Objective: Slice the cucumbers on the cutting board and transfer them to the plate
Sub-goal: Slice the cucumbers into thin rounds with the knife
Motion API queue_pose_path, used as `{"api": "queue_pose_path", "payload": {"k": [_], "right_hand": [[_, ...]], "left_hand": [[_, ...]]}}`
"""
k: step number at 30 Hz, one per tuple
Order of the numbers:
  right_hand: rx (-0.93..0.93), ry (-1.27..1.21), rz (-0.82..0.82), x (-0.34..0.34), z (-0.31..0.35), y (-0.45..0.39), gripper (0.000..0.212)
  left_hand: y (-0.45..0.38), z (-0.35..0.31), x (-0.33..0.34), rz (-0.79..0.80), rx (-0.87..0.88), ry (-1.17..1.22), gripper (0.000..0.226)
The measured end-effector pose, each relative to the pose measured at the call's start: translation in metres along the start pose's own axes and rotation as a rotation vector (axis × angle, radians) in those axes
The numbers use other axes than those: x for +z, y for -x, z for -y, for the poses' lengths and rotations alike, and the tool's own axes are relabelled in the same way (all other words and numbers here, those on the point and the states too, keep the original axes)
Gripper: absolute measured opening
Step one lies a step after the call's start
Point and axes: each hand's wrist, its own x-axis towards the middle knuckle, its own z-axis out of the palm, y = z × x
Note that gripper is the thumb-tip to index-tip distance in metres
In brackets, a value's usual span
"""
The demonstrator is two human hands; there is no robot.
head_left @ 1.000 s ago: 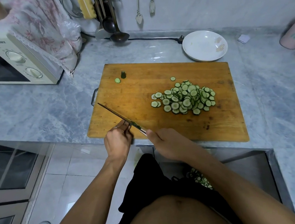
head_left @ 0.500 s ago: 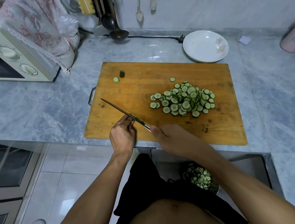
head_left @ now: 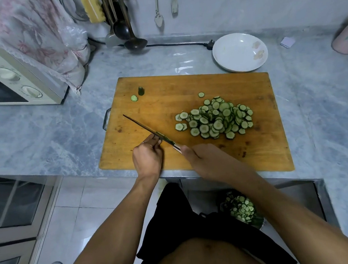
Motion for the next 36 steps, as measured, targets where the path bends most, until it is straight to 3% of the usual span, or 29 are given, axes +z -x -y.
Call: {"api": "queue_pose_path", "payload": {"k": [12, 22, 36], "right_hand": [[-0.034, -0.008, -0.01, 0.002, -0.002, -0.002, 0.056], [-0.043, -0.001, -0.011, 0.009, -0.002, -0.023, 0.056], [-0.053, -0.019, -0.072, 0.015, -0.016, -0.049, 0.057]], "left_hand": [[-0.002, 0.001, 0.002, 0.004, -0.025, 0.019, 0.027], [-0.004, 0.007, 0.002, 0.031, 0.102, -0.014, 0.027], [-0.004, 0.01, 0.003, 0.001, 0.114, 0.01, 0.024]]}}
